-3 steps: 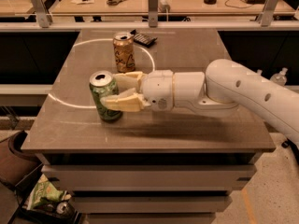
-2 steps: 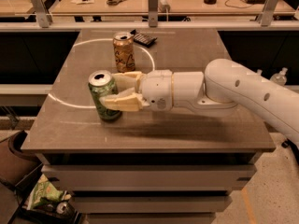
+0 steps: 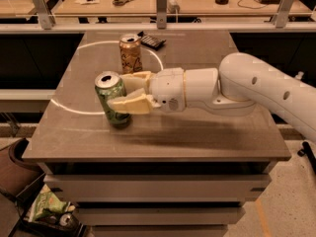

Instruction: Knock green can over

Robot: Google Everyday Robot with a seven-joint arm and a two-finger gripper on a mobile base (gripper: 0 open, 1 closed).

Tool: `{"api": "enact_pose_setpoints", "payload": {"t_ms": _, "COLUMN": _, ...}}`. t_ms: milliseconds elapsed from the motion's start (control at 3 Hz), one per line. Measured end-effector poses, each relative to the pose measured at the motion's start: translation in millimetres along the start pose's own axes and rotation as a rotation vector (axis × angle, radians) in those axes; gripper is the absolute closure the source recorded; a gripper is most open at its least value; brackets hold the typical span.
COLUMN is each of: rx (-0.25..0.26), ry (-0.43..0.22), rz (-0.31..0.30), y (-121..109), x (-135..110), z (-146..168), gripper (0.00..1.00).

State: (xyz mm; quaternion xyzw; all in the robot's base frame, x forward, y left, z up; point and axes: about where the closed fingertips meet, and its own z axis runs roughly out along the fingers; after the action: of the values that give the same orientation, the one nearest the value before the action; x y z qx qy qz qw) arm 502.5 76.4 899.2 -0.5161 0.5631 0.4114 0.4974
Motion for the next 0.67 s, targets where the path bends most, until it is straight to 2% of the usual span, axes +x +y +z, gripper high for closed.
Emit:
{"api": "enact_pose_setpoints", "payload": {"t_ms": 333, "rx": 0.002, "ry": 0.102, "rz": -0.001, "y": -8, "x": -15, "z": -16, "gripper": 1.00}}
{"api": "enact_pose_setpoints", "payload": {"t_ms": 667, "rx": 0.025, "ry": 0.234, "rz": 0.018, "y": -15, "x": -25, "z": -34, "gripper": 1.00}}
